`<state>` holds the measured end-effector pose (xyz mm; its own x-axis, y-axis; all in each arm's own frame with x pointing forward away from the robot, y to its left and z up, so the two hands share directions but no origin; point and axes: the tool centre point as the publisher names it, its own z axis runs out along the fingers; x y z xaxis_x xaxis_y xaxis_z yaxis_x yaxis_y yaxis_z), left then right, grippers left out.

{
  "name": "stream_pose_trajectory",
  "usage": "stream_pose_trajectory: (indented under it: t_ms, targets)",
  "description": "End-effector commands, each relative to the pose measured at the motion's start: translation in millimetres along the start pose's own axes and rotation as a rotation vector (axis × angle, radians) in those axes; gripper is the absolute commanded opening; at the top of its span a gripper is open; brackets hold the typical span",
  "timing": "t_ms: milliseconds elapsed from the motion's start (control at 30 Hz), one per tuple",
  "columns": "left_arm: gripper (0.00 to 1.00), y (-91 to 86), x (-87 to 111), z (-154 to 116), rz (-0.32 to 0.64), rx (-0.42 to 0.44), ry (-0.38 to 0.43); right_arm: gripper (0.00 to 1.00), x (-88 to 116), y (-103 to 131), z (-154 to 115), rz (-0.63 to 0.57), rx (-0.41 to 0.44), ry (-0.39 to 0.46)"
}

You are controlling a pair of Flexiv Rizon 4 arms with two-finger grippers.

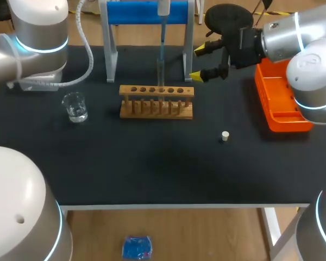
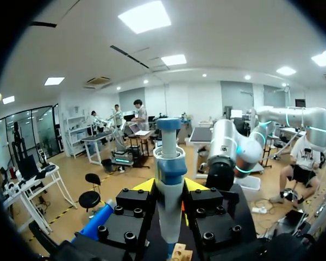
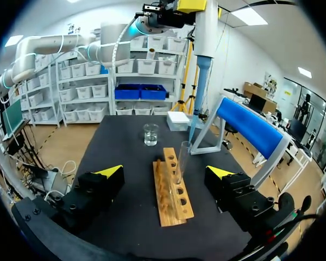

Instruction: Invert the test tube, pick up the pipette, mount the tip to pipette, aspirate from beaker and dispense into the tube, eject the tip, return the pipette, and cap with the stopper.

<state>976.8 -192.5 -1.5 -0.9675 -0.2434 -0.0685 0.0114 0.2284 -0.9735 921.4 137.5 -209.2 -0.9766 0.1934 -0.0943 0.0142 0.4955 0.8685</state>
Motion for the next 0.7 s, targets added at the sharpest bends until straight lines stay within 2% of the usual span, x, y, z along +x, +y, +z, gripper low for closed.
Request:
stream_pose_trajectory:
  t_ms: [33, 200, 233, 333, 400, 533, 700]
  targets:
    - [0.00, -12.6, 7.0, -12.8, -0.001, -0.026, -0.008, 1.00, 0.2, -0.4, 0.6, 0.000, -0.001, -0.001]
    - [0.00, -25.3, 15.4, -38.5, 0.009, -0.031, -0.033, 1.00, 0.2, -0.4, 0.6, 0.000, -0.001, -0.001]
    - [0.00, -26.8, 16.6, -45.5, 0.015, -0.054, -0.050, 1.00, 0.2, -0.4, 0.6, 0.000, -0.001, -0.001]
    - [0.00, -28.0, 20.5, -70.0, 0.038, -0.090, -0.080, 1.00, 0.2, -0.4, 0.6, 0.000, -0.001, -0.001]
    - [0.00, -27.0, 24.2, -86.2, 0.052, -0.083, -0.081, 1.00, 0.2, -0.4, 0.6, 0.000, -0.001, -0.001]
    - [0.00, -18.0, 31.6, -115.9, 0.055, -0.067, -0.074, 1.00, 0.2, -0.4, 0.6, 0.000, -0.001, -0.001]
    - [0.00, 4.8, 44.1, -143.6, 0.017, -0.037, -0.057, 1.00, 0.2, -0.4, 0.6, 0.000, -0.001, -0.001]
